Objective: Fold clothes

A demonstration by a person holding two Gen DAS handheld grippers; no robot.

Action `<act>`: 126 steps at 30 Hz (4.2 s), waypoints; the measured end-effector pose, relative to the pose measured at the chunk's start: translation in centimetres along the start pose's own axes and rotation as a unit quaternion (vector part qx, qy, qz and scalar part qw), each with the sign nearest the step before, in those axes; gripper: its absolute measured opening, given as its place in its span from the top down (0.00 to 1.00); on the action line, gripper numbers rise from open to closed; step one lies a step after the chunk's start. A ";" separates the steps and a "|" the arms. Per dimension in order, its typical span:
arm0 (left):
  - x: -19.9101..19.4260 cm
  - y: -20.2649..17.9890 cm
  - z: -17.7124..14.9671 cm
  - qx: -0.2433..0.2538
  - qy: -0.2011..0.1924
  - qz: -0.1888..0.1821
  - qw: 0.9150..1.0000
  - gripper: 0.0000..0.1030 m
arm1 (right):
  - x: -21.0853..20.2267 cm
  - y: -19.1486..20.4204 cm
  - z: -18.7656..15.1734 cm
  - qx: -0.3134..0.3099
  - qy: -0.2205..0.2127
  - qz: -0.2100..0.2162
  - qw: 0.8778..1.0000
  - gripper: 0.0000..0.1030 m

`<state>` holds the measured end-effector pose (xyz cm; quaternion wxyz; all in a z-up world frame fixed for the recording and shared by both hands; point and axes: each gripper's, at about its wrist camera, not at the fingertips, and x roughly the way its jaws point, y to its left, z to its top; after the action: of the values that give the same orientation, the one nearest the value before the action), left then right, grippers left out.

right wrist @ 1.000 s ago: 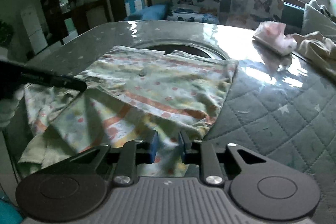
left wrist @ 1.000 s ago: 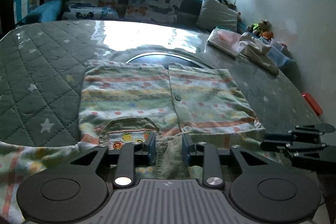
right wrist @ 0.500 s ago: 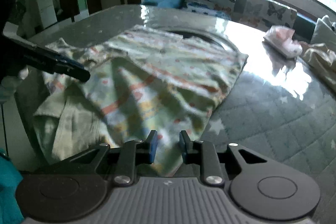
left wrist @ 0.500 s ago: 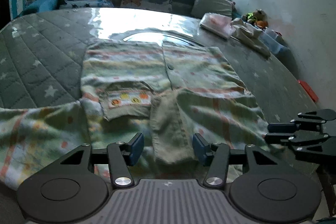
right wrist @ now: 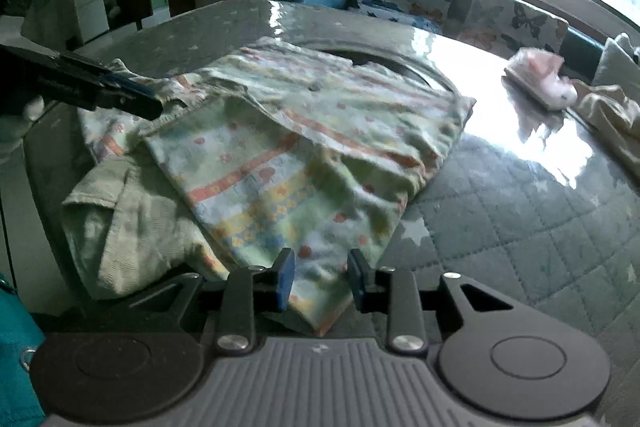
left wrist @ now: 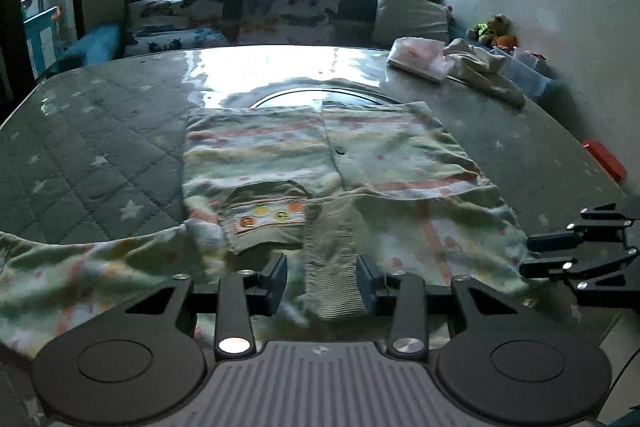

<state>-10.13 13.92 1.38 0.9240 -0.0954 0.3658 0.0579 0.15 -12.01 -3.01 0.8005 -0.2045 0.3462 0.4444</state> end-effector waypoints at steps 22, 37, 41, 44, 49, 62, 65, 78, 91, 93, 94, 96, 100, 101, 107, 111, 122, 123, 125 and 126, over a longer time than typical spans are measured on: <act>6.0 1.3 1.8 -0.075 -0.005 -0.043 0.996 0.77 | 4.8 -0.3 3.0 0.025 -0.021 0.008 0.999 0.24; 1.1 4.8 0.7 -0.119 -0.064 0.021 0.991 0.63 | 6.1 0.4 3.2 0.041 -0.013 0.022 0.999 0.00; -1.8 8.7 -0.5 -0.168 -0.086 0.096 0.977 0.59 | 6.3 0.5 3.3 0.040 -0.009 0.019 0.999 0.00; -3.8 12.0 -1.7 -0.204 -0.100 0.163 0.960 0.58 | 6.4 0.8 3.4 0.034 -0.002 0.013 0.999 0.00; -5.4 17.1 -3.6 -0.248 -0.096 0.256 0.929 0.58 | 6.5 0.8 3.6 0.033 0.005 0.012 0.999 0.00; -4.8 21.4 -4.8 -0.274 -0.087 0.269 0.919 0.58 | 6.4 0.6 3.7 0.047 0.004 0.016 0.999 0.00; -4.9 21.8 -4.9 -0.285 -0.093 0.278 0.913 0.58 | 6.4 0.7 3.8 0.049 0.004 0.015 0.999 0.00; -4.2 22.4 -5.2 -0.282 -0.074 0.288 0.912 0.59 | 5.6 0.7 3.8 0.069 -0.008 0.028 0.997 0.00; -5.5 21.6 -4.6 -0.293 -0.106 0.270 0.911 0.93 | 4.0 1.0 3.8 0.070 -0.042 0.019 0.996 0.00; -6.4 20.4 -3.8 -0.286 -0.124 0.245 0.918 0.93 | 3.6 0.9 3.9 0.074 -0.049 0.020 0.996 0.01; -6.8 19.6 -3.3 -0.282 -0.133 0.228 0.923 0.94 | 3.5 0.8 3.9 0.076 -0.052 0.019 0.996 0.00; -7.5 17.9 -2.3 -0.273 -0.149 0.190 0.931 0.94 | 3.2 0.6 3.9 0.080 -0.058 0.018 0.995 0.01; -7.9 13.6 0.0 -0.233 -0.167 0.113 0.951 0.94 | 2.9 0.4 3.7 0.087 -0.066 0.019 0.994 0.01; -7.7 12.4 0.5 -0.222 -0.167 0.092 0.956 0.94 | 2.8 0.3 3.7 0.088 -0.067 0.019 0.994 0.01; -5.4 6.0 2.6 -0.176 -0.147 -0.033 0.973 0.94 | 2.0 -0.5 3.0 0.105 -0.078 0.013 0.991 0.01; -3.8 2.4 4.0 -0.161 -0.132 -0.113 0.972 0.94 | 1.5 -1.3 2.3 0.117 -0.082 0.006 0.990 0.01; 0.1 -4.2 3.1 -0.084 -0.051 -0.211 0.973 0.89 | -0.1 -3.4 0.9 0.152 -0.090 -0.020 0.984 0.03; 0.1 -4.2 2.9 -0.079 -0.050 -0.213 0.973 0.87 | -0.2 -3.5 0.9 0.154 -0.091 -0.019 0.984 0.05; -0.3 -3.8 2.6 -0.076 -0.049 -0.210 0.973 0.77 | -0.3 -3.7 1.0 0.157 -0.091 -0.016 0.983 0.05; -0.5 -3.5 2.3 -0.073 -0.050 -0.205 0.975 0.72 | -0.2 -3.7 1.2 0.157 -0.092 -0.013 0.983 0.06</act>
<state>-8.29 10.97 3.86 0.9240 -0.2324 0.2864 -0.1013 3.63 -13.28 -1.97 0.8567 -0.0394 0.3342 0.3910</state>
